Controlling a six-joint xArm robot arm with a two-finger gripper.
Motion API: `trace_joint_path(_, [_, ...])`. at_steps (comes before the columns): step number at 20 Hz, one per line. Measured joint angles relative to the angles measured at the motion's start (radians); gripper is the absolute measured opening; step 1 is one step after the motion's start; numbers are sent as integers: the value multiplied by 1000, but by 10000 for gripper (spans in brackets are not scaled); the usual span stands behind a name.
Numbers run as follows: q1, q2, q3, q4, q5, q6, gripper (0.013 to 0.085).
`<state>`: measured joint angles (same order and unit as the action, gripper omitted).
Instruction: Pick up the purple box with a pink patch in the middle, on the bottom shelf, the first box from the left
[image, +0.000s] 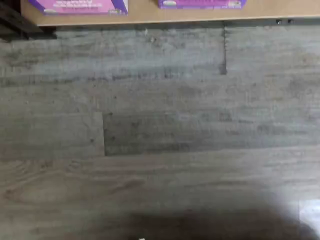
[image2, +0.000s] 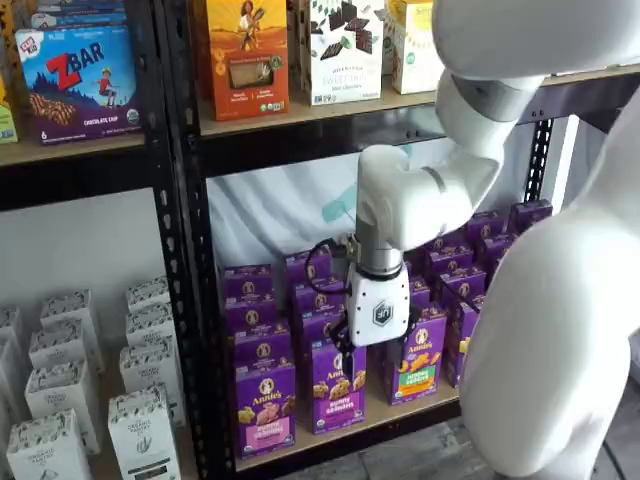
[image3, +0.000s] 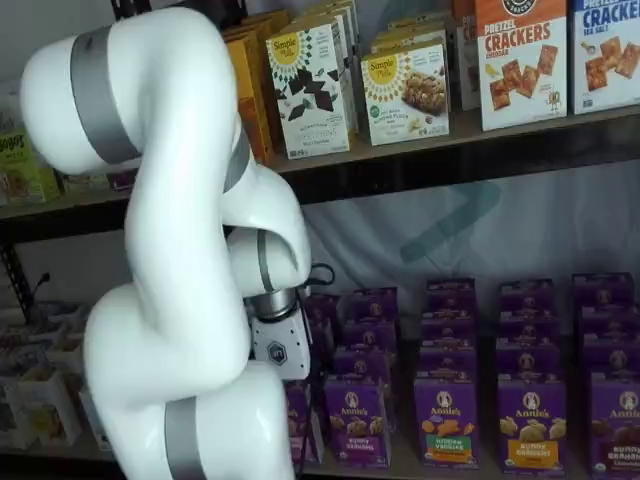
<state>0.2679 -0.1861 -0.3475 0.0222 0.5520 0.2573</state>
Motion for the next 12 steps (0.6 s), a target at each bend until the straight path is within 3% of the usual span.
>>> trace_joint_path(3, [16, 56, -16, 15, -78, 1, 850])
trace_joint_path(6, [38, 125, -52, 0, -119, 35, 850])
trace_joint_path(12, [79, 233, -115, -14, -150, 87, 850])
